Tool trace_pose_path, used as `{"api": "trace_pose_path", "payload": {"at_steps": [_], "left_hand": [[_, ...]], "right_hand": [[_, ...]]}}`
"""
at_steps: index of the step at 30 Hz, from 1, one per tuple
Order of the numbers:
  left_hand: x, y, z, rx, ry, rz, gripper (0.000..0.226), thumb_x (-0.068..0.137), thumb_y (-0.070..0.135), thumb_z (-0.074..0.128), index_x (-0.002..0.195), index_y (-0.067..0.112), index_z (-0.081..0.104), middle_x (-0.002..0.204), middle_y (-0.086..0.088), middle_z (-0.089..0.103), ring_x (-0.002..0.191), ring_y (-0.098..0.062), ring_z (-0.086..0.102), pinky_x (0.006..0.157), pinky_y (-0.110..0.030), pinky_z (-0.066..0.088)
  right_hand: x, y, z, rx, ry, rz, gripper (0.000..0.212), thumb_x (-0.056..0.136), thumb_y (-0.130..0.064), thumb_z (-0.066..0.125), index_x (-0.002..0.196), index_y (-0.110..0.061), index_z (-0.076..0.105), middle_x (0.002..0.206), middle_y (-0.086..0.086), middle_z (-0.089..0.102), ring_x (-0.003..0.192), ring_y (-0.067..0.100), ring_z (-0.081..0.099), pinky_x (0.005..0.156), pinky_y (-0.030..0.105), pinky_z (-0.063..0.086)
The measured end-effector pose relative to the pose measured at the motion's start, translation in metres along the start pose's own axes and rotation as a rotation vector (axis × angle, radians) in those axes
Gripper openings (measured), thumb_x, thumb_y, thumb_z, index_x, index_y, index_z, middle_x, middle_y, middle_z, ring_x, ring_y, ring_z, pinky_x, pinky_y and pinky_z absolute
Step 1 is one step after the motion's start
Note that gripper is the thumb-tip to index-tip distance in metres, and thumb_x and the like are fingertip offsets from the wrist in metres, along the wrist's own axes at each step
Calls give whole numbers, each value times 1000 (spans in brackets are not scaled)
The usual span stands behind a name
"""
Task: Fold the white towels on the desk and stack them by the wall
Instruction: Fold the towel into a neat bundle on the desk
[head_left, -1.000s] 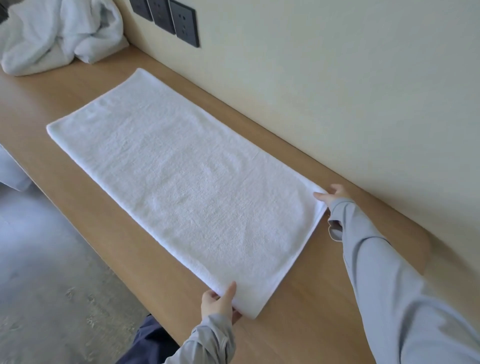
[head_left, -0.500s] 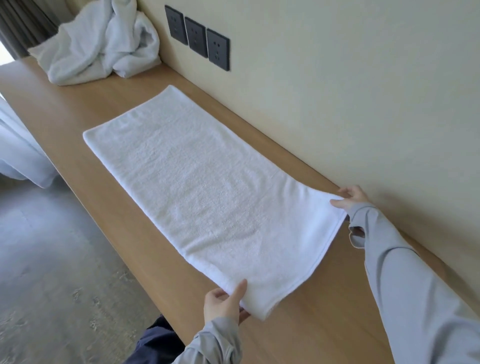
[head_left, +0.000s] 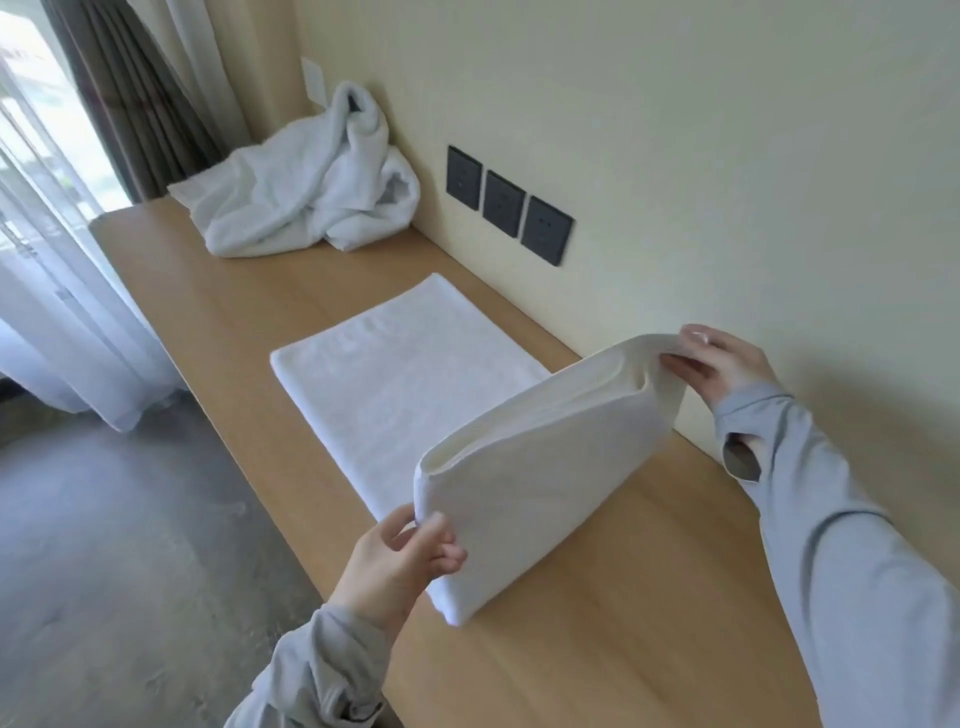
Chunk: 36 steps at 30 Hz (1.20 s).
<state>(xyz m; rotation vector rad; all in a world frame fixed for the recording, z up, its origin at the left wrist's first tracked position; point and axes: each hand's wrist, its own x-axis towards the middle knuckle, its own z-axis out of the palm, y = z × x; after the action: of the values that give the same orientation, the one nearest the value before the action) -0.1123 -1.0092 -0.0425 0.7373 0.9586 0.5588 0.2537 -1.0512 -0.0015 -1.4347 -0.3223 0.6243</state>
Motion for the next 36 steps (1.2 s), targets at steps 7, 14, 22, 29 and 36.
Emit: {"api": "trace_pose_path", "payload": {"at_steps": [7,14,22,29,36], "left_hand": [[65,70,-69,609,74,291,44,74,37,75,53,9,48,47,9,28,48,-10,26,52,-24,22],[118,112,-119,536,68,278,45,80,25,72,45,20,45,76,1,41,67,-13,44,60,-13,32],[203,151,-166,431,-1,120,24,85,22,67,79,0,74,103,-11,56,90,-8,54,79,-15,39],[303,160,-208,401,19,-65,19,85,22,67,72,9,74,82,-1,67,74,-10,61,67,-21,42],[342,149,-232,756,124,-152,51,48,42,81,85,10,67,82,-8,68,73,-23,60,69,-31,44]], "right_hand": [[34,-12,129,-890,148,-160,31,70,-3,75,99,-11,68,90,11,68,83,19,60,79,25,45],[56,-5,219,-1200,221,-354,15,84,-19,62,91,-5,65,89,27,59,82,39,54,76,36,43],[123,38,312,-1122,125,-332,18,86,-10,58,100,1,61,97,23,63,91,35,57,78,34,42],[203,111,366,-1158,52,-181,17,87,-10,53,102,-4,59,98,18,63,89,32,56,76,31,41],[235,189,383,-1391,-63,-11,29,96,-15,44,124,-9,50,119,14,56,109,27,51,89,34,41]]}}
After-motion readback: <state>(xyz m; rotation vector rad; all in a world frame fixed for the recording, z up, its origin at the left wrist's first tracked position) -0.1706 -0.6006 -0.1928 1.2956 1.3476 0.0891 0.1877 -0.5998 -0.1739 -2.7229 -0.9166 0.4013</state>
